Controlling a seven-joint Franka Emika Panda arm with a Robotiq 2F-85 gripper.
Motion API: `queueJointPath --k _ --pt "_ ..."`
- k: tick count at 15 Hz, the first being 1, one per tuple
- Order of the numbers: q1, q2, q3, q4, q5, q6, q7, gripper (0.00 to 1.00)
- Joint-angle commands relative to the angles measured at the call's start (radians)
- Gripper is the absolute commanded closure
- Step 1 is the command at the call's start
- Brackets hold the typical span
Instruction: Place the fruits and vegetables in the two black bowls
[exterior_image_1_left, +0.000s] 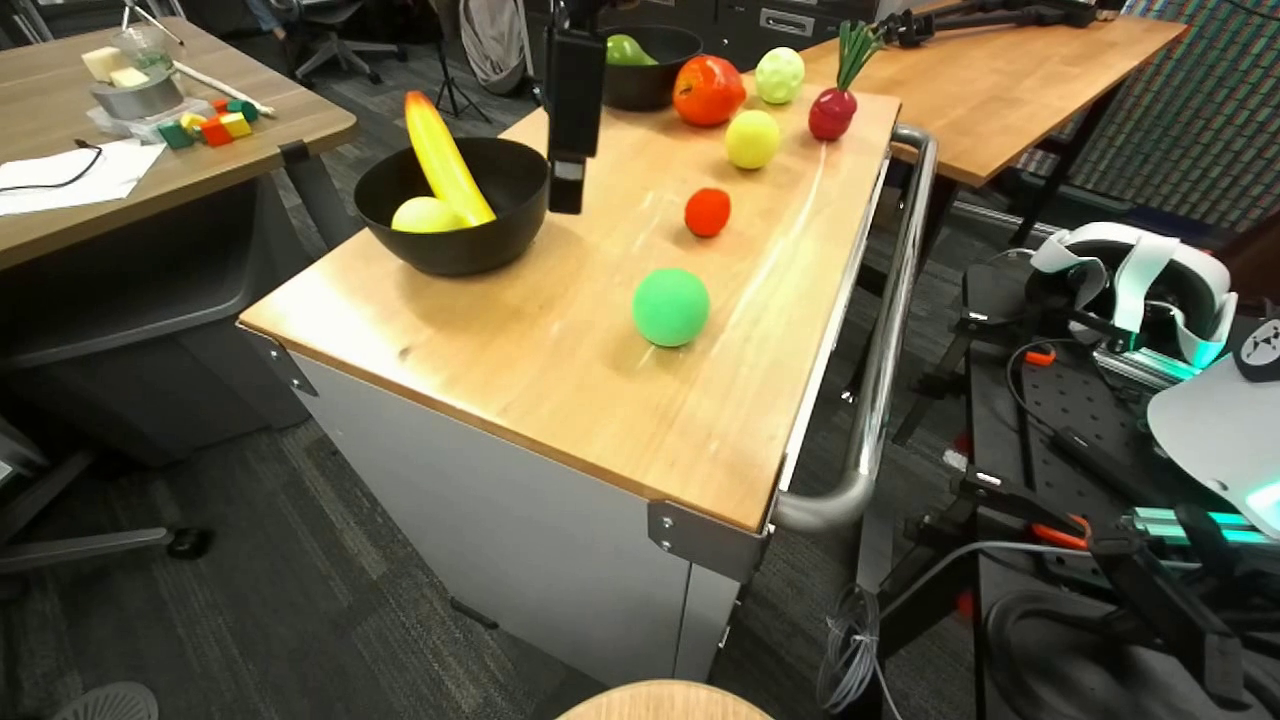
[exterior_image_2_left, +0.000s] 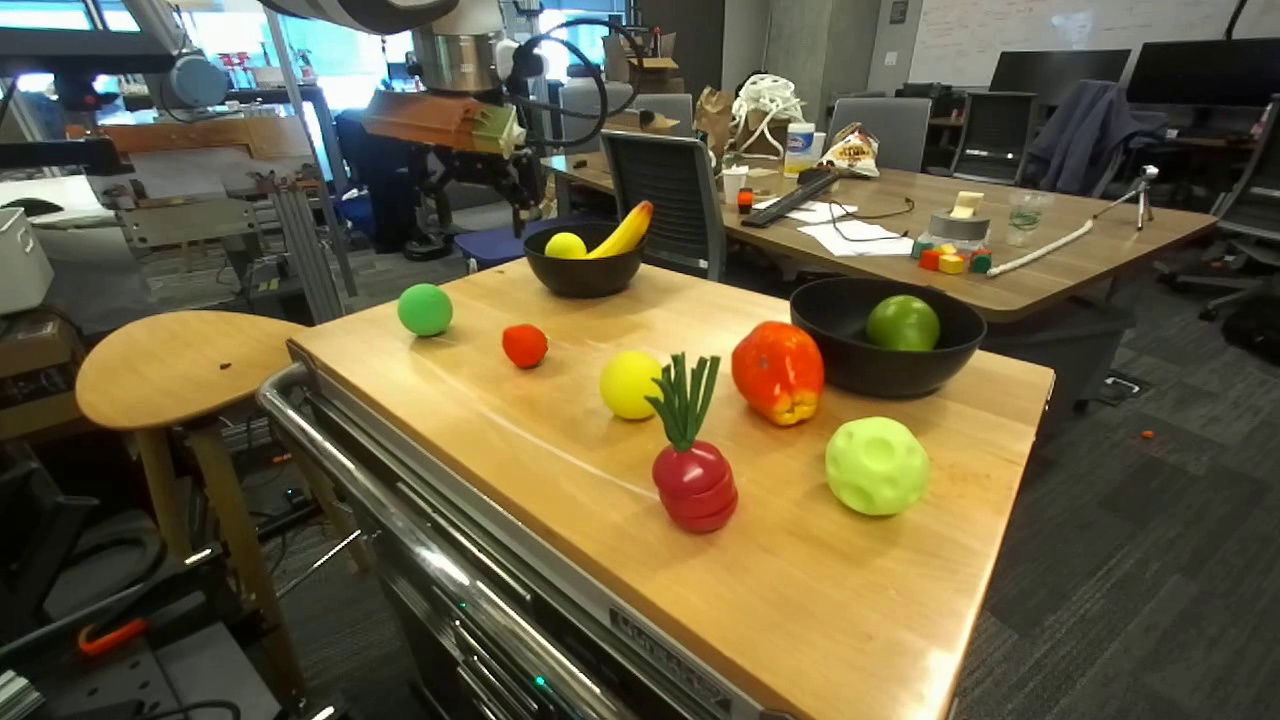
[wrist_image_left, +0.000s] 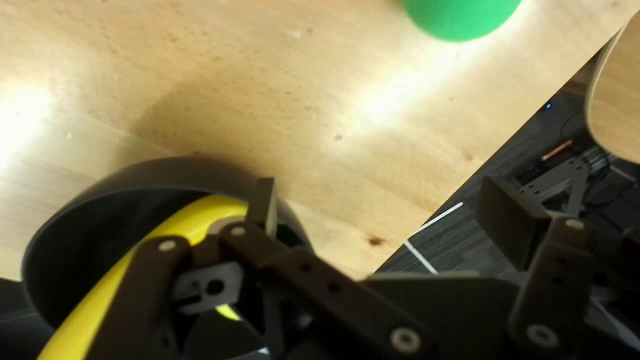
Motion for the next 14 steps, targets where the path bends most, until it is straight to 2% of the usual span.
queueJointPath --k 1,5,12,14 --pt "0.025 -0.052 -0.004 -0.062 -0.002 -0.091 -0.049 0.0" --pt "0.045 -0.032 -0.004 -0.082 -0.015 -0.133 -0.037 0.0" --pt "0.058 0.013 -0.004 -0.074 -0.002 -0.131 0.017 0.0" --pt "0.056 0.034 -0.009 -0.065 -0.015 -0.132 0.046 0.28"
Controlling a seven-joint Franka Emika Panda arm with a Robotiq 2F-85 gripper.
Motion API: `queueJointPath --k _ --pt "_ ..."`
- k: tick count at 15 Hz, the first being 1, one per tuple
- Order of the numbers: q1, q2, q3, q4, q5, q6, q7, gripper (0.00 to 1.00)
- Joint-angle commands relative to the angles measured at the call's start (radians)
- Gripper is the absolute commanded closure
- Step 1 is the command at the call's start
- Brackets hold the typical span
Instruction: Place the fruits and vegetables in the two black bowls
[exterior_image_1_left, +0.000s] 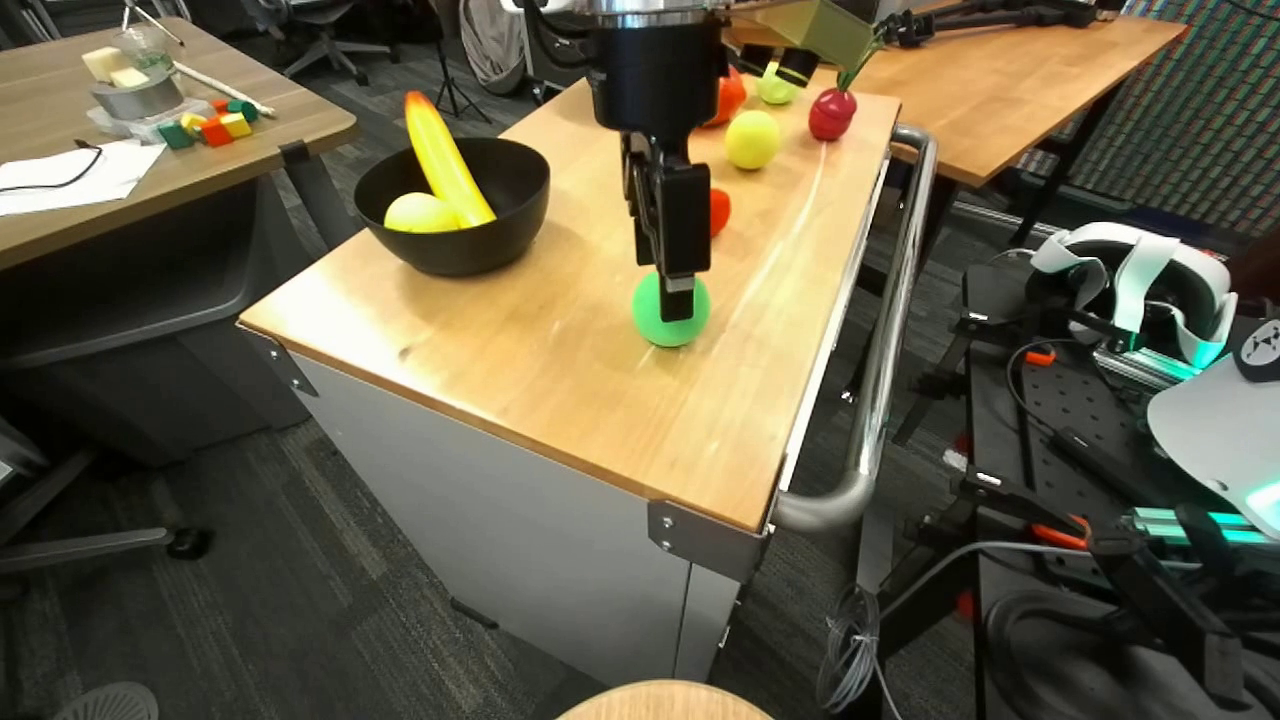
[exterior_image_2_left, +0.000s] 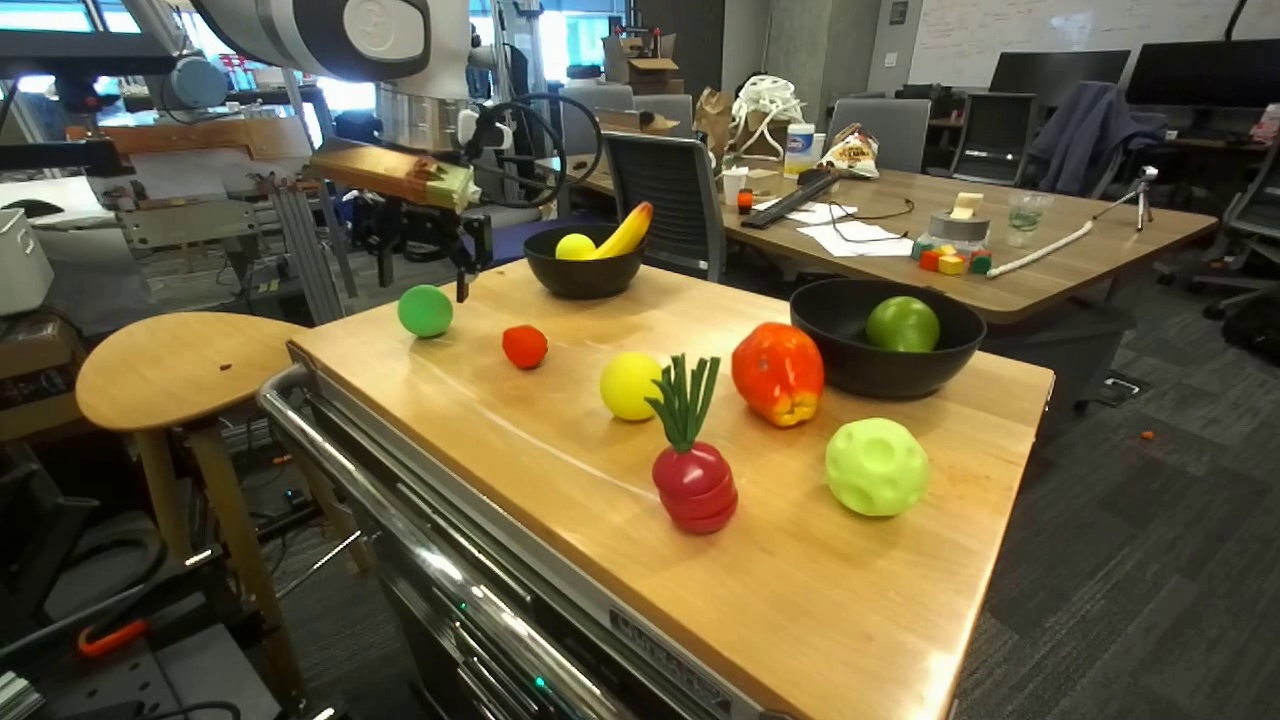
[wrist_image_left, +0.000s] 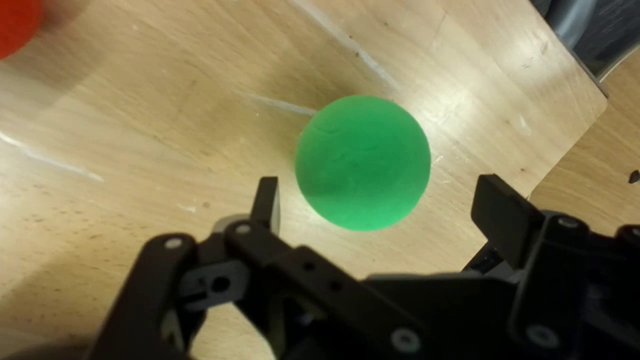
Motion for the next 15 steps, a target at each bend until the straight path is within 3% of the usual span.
queueJointPath --k 1,5,8,11,15 --pt "0.004 0.032 -0.013 0.031 -0.008 -0.019 0.058 0.34" --pt "-0.018 0.041 -0.035 0.054 0.005 -0.043 0.096 0.66" --pt "-0.052 0.015 -0.054 0.064 0.063 -0.035 0.061 0.71" --pt "-0.099 -0.049 -0.069 0.052 0.215 0.027 -0.016 0.73" --pt "-0.106 -0.046 -0.084 0.094 0.413 0.121 -0.064 0.73"
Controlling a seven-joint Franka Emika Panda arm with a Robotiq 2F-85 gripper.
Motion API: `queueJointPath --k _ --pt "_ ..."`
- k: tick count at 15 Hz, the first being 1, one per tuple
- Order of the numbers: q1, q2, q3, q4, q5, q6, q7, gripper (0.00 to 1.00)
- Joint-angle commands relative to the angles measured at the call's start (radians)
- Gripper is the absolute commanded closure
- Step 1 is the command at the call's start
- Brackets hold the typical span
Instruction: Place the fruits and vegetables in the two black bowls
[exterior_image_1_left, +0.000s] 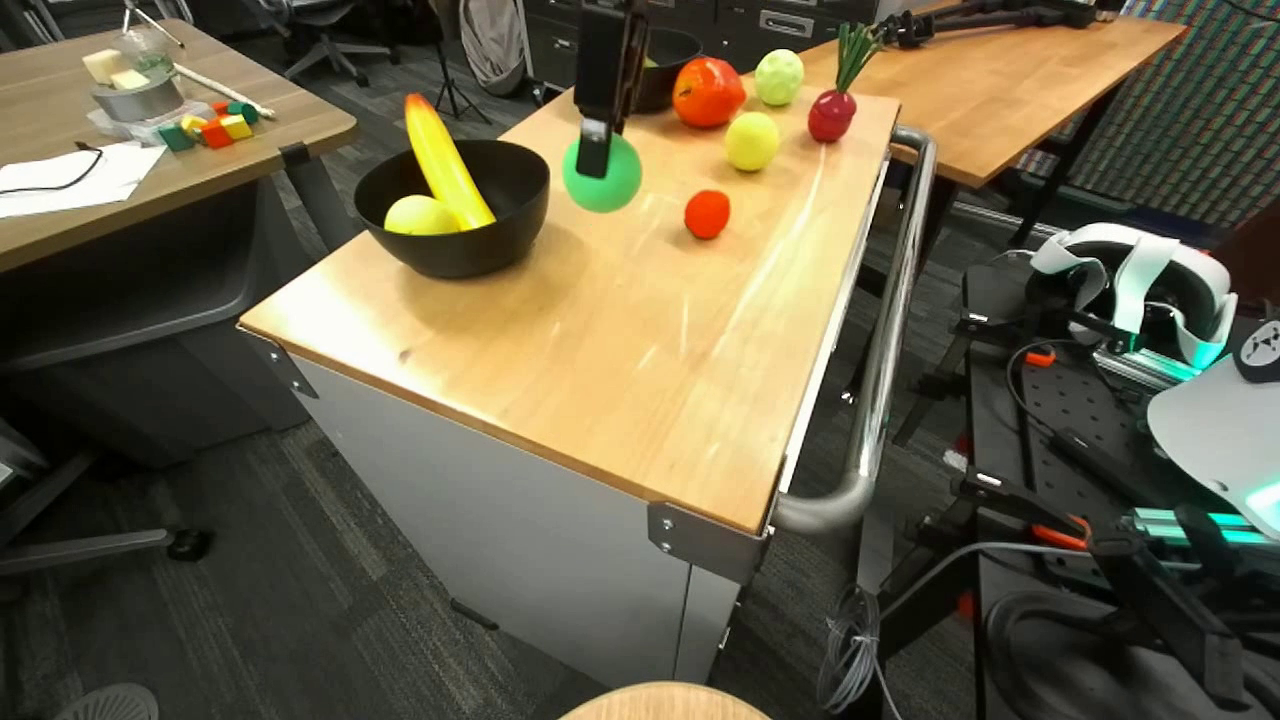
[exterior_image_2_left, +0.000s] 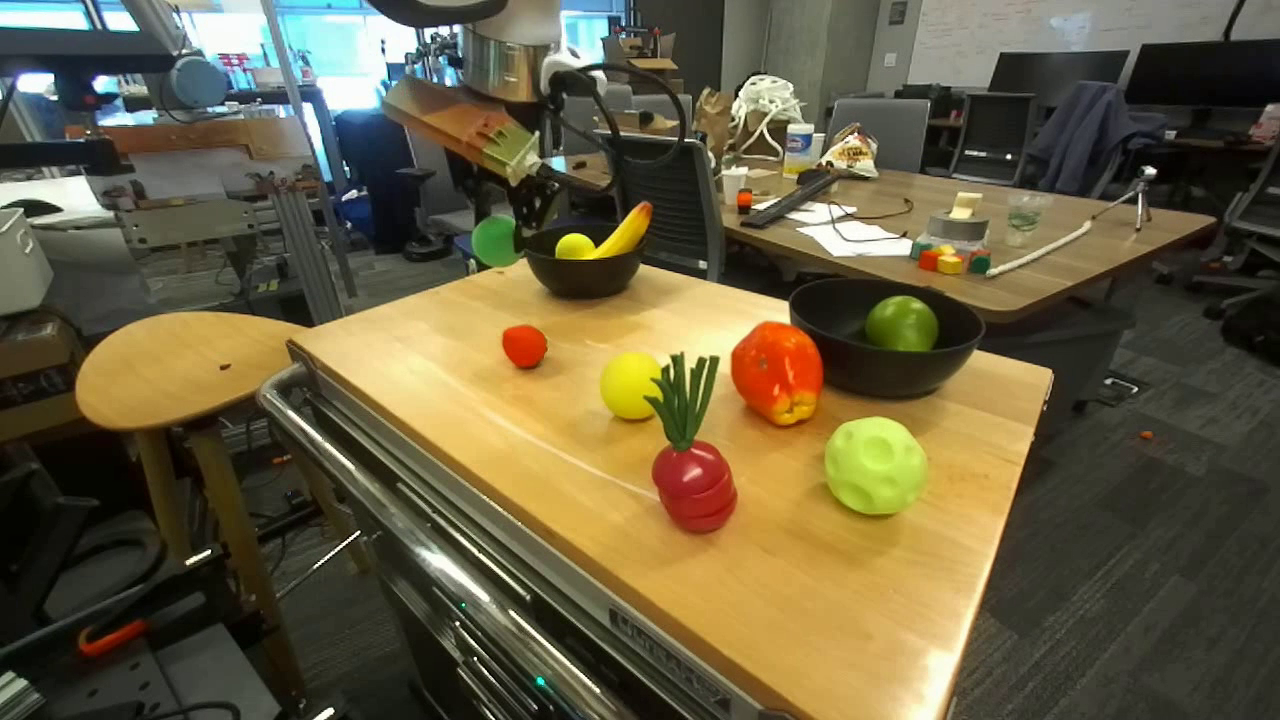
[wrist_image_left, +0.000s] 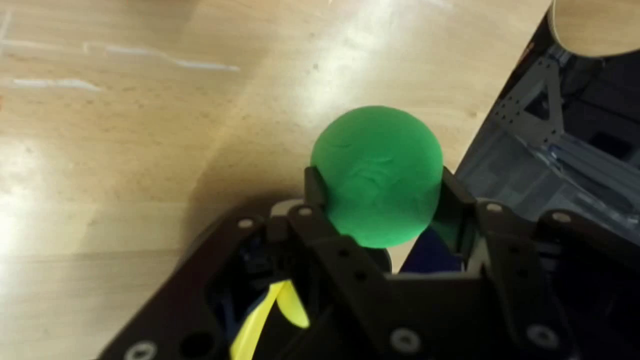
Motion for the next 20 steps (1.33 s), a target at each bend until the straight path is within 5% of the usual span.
queueJointPath --k 1,5,7,9,11,14,20 --pt "0.013 0.014 -0.001 0.039 0.155 0.135 -0.041 0.73" --pt "0.035 0.144 0.028 0.136 0.248 0.42 -0.062 0.73" --pt "0.052 0.221 0.033 0.182 0.209 0.533 -0.033 0.73" --pt "0.082 0.271 0.002 0.207 0.128 0.565 0.027 0.23" --pt "0.113 0.286 -0.048 0.211 0.038 0.529 0.095 0.21" --pt "0.064 0.239 -0.029 0.18 -0.165 0.471 0.229 0.01" --pt "0.036 0.054 -0.069 0.116 -0.388 0.151 0.303 0.0"
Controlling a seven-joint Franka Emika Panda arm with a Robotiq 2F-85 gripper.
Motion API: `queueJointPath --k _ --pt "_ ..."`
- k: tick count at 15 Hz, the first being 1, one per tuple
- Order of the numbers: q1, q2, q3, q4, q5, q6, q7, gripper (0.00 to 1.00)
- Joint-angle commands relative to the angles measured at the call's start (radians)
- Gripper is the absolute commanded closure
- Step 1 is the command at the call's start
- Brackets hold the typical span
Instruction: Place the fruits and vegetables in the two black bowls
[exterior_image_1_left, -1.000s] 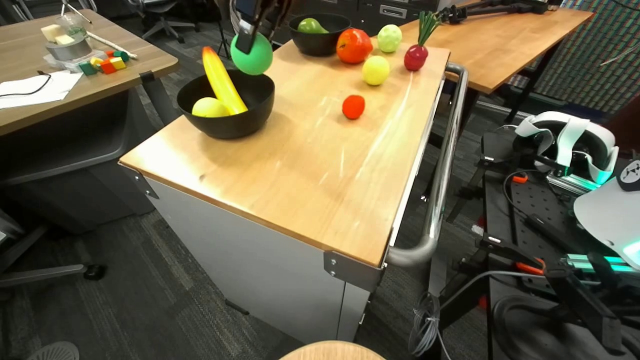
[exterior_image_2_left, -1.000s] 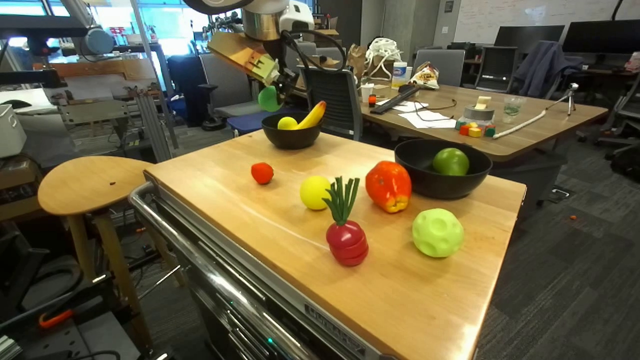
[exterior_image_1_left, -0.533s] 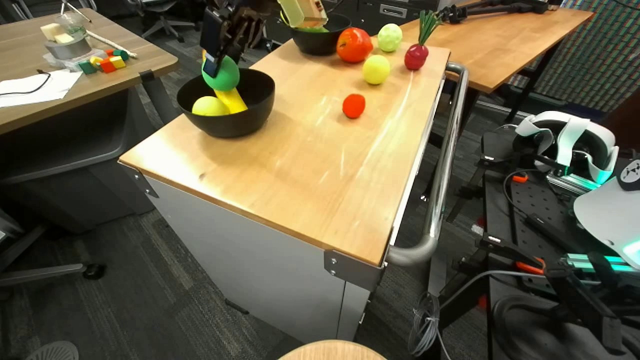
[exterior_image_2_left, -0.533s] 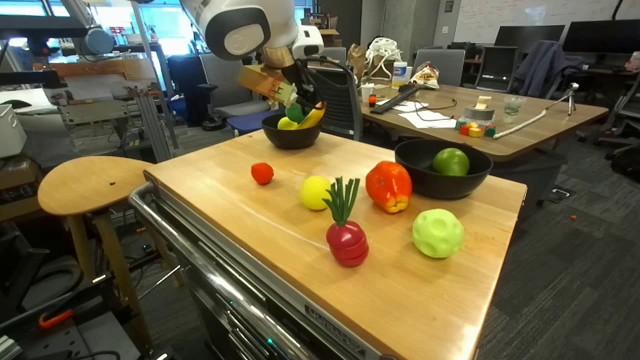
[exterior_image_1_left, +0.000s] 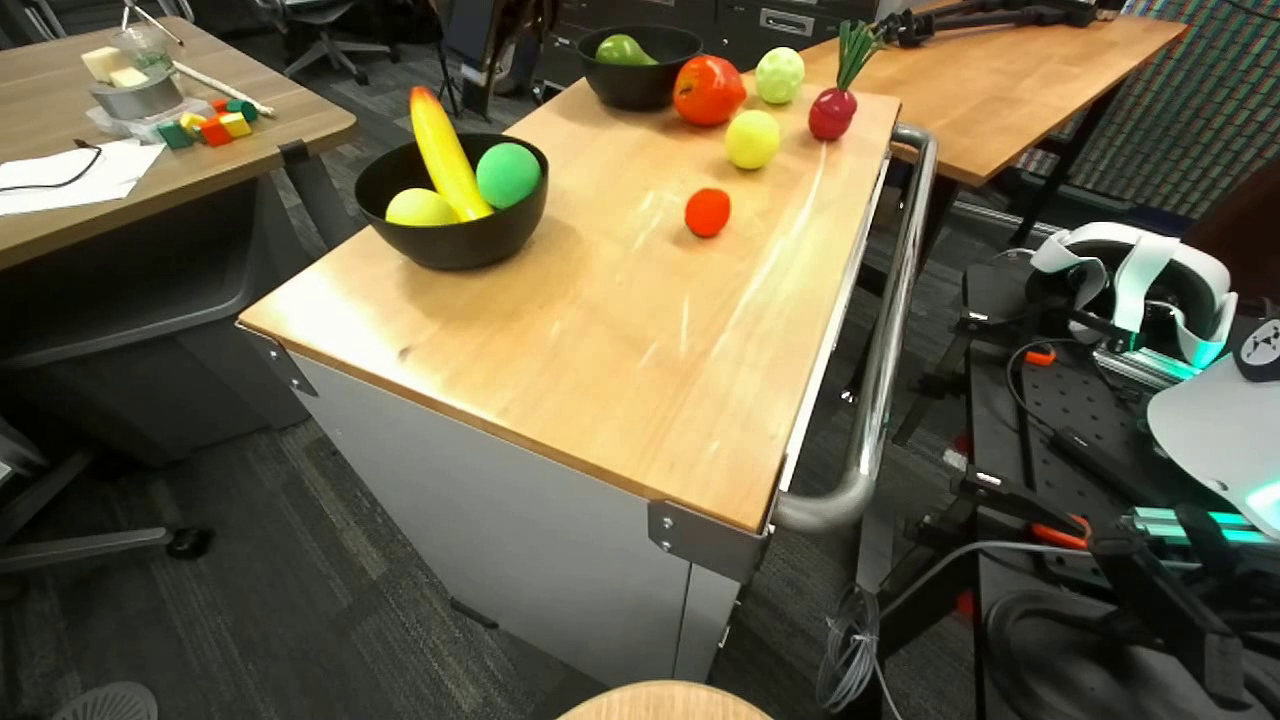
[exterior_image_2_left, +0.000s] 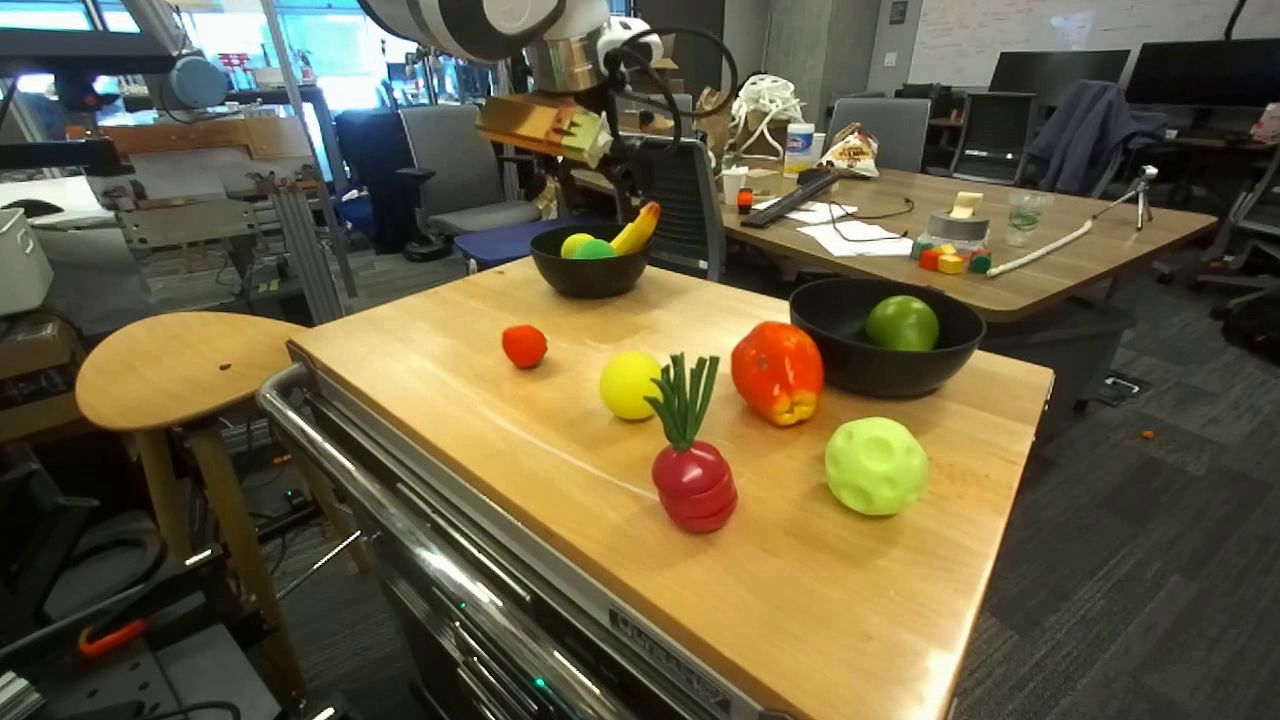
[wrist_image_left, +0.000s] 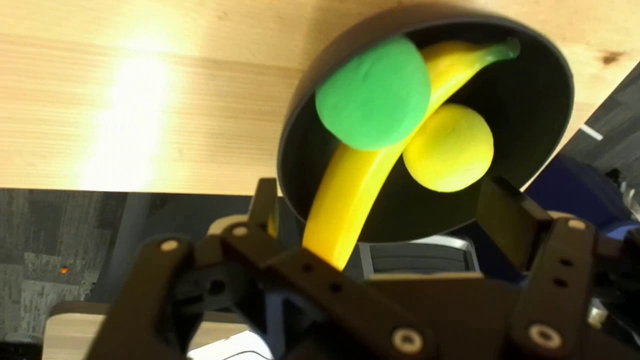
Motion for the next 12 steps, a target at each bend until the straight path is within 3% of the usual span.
queueJointPath --k 1,8,10,11,12 --pt "-0.005 -0.136 -0.027 -0.063 -0.121 -0.194 0.043 0.0" --pt "0.008 -0.107 -0.027 -0.039 -0.223 -0.607 0.061 0.0" --pt "0.02 -0.085 -0.029 -0.052 -0.309 -0.622 0.103 0.0" --pt "0.002 -0.1 -0.026 -0.057 -0.247 -0.592 0.058 0.0" --pt "0.006 -0.087 -0.026 -0.06 -0.273 -0.597 0.072 0.0"
